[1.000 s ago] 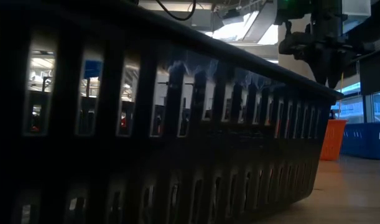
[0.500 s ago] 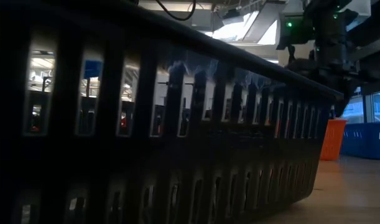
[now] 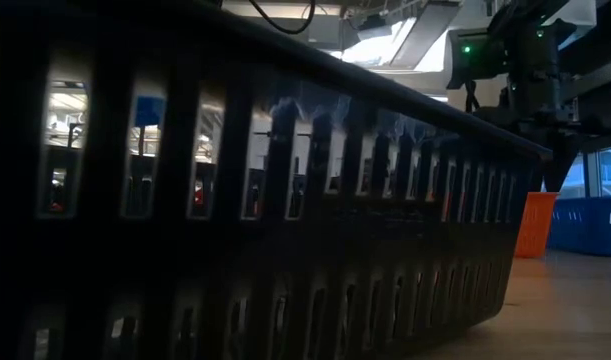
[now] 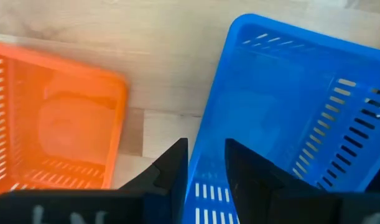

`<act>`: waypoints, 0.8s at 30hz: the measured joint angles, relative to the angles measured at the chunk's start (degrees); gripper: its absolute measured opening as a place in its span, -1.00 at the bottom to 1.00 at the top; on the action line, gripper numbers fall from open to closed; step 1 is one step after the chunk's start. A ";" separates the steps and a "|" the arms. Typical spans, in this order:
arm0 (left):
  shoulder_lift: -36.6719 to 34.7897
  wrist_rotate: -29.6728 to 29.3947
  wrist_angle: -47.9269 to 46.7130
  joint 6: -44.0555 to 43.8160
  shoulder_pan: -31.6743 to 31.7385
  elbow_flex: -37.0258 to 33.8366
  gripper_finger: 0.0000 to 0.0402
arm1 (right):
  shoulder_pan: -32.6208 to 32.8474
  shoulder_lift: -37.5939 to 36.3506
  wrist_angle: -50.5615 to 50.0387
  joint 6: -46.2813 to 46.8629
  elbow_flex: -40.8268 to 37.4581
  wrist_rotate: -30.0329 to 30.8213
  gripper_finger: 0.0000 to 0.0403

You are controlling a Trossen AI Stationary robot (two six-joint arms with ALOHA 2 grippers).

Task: Stack baskets by color
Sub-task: Stack the top right blue bin on top of the top left blue bin

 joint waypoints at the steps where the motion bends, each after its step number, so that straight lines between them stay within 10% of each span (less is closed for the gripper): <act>1: 0.00 0.00 0.02 0.00 0.00 0.00 -1.00 | 0.00 0.32 0.00 0.00 0.00 0.04 -0.47; 24: 4.87 7.78 2.17 -5.53 -4.31 -0.02 -1.00 | 0.00 0.33 0.26 -4.22 0.00 -0.35 -0.47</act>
